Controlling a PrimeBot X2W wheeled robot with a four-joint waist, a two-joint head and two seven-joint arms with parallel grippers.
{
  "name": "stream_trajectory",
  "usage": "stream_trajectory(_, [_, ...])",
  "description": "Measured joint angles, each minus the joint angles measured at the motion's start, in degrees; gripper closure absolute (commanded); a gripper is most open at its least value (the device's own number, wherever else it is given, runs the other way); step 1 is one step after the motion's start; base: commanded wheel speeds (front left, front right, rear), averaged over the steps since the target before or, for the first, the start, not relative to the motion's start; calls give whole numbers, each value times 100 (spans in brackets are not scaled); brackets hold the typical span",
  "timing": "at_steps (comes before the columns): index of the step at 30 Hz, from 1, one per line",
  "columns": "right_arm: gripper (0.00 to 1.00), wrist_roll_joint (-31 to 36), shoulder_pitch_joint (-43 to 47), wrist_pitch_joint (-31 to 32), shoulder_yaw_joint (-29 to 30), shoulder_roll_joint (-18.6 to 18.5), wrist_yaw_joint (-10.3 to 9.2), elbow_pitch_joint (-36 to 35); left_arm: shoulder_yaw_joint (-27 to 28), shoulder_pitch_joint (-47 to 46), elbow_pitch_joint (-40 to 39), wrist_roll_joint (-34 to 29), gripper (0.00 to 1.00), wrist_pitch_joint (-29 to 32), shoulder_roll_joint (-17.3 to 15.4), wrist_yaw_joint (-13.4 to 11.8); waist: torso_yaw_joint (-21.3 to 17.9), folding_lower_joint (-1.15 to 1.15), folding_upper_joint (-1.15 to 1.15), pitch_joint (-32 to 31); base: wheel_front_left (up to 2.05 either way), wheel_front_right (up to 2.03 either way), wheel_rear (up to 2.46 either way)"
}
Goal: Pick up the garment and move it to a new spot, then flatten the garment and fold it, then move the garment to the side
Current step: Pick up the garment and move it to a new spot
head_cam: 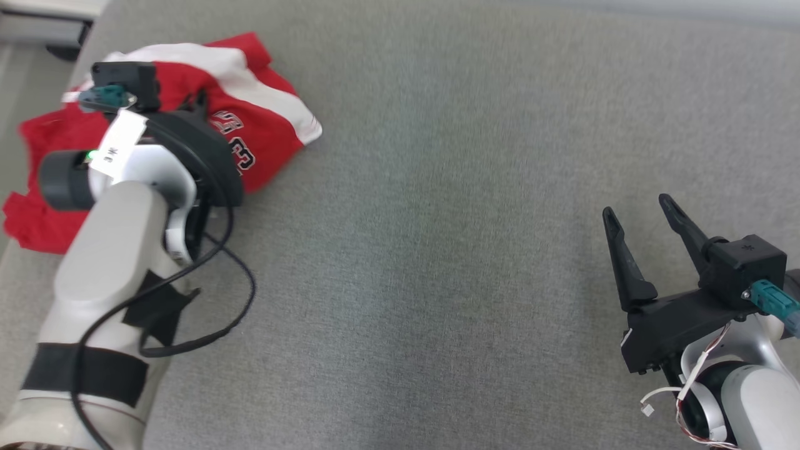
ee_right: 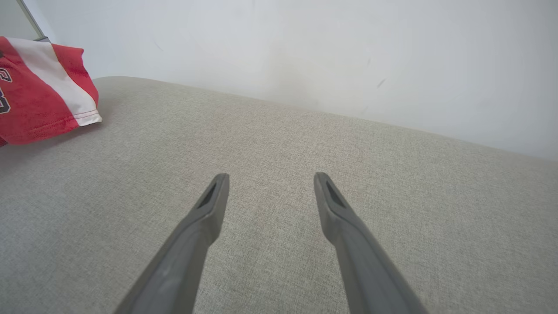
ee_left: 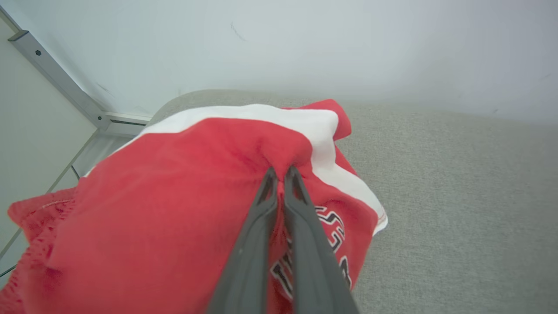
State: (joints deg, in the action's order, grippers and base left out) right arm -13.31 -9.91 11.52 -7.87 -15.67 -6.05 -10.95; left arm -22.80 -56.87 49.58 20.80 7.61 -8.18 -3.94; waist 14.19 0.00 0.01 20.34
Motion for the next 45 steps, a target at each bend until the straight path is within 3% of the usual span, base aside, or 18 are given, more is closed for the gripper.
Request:
stream_trajectory(11, [0, -172, 115, -349, 62, 325, -8, 491, -237, -145, -271, -41, 100, -416, 452, 100, -89, -2, -1, -855, 0, 0, 0])
stream_trajectory(22, [0, -316, 159, -559, -288, 724, 5, 1149, -352, -148, 43, -40, 100, -490, 471, 231, -457, -2, -1, -1731, 0, 0, 0])
stream_trajectory(34, [0, -332, 571, -659, -488, 842, 34, 1282, -599, -251, -86, 145, 100, -511, 651, 353, -1200, -1, -1, -2473, 0, 0, 0])
stream_trajectory(40, [0, -331, 691, -699, -597, 872, 52, 1300, -690, -466, -277, 214, 100, -503, 653, 344, -1667, -1, -1, -2690, 0, 0, 0])
stream_trajectory(45, [0, -330, 738, -697, -664, 864, 98, 1299, -1099, -511, -650, 434, 100, -409, 658, 234, -2061, -1, -1, -2812, 0, 0, 0])
